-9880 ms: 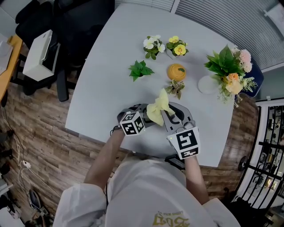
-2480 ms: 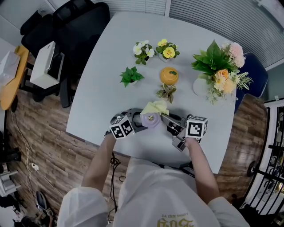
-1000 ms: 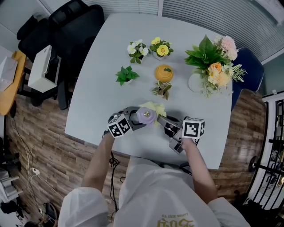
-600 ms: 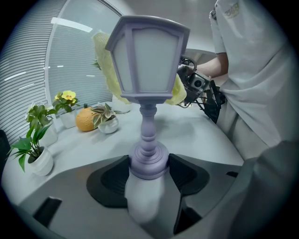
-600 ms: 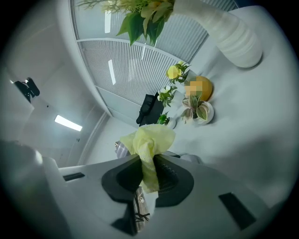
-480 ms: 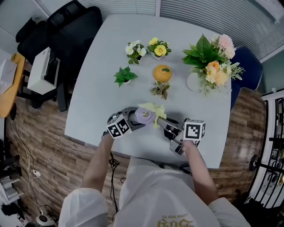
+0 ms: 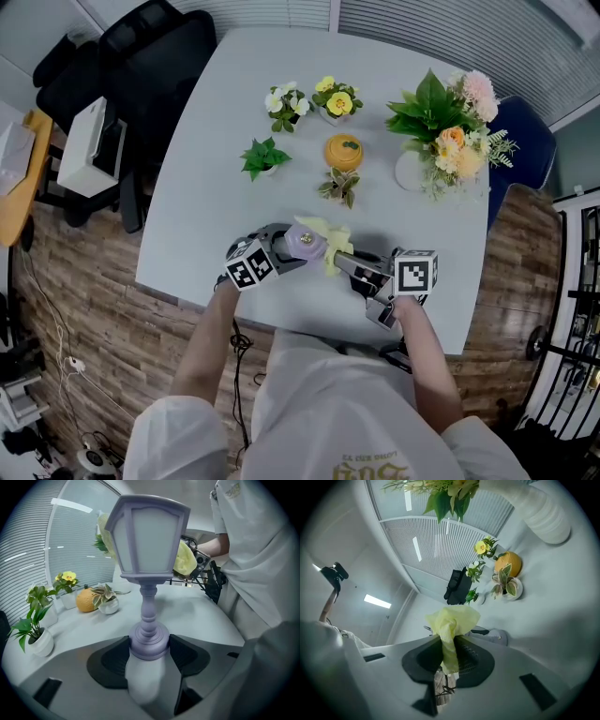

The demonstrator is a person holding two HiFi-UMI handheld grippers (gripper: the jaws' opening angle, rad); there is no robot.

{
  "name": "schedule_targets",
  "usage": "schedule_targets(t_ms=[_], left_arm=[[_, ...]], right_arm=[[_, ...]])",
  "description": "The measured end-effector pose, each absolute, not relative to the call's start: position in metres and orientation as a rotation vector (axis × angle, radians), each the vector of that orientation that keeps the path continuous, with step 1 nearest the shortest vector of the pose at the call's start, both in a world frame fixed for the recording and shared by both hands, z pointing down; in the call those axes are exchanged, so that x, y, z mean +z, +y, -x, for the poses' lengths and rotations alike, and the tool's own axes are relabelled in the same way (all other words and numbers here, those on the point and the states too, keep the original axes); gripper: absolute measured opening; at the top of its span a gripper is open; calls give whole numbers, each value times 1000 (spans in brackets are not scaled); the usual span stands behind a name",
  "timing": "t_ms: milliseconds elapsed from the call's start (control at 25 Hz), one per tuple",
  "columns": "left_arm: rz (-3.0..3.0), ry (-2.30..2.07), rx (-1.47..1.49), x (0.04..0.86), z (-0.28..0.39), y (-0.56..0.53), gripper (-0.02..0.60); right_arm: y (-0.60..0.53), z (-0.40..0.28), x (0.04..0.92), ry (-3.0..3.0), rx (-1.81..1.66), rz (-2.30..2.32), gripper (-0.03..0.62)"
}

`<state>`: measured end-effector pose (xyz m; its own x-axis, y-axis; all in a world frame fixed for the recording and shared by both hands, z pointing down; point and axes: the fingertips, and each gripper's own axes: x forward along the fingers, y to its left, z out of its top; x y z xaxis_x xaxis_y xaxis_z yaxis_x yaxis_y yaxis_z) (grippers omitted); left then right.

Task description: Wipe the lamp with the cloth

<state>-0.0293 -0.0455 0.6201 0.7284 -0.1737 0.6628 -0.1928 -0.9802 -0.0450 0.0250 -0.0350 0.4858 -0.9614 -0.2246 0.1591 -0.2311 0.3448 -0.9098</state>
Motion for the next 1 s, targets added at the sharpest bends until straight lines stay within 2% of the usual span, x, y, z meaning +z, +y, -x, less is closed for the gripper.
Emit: schedule_targets(t_ms=[1000], left_arm=[[-2888, -326, 1107, 620, 29, -46, 273]], right_arm=[[-29, -8, 516, -2483, 1684, -361, 58]])
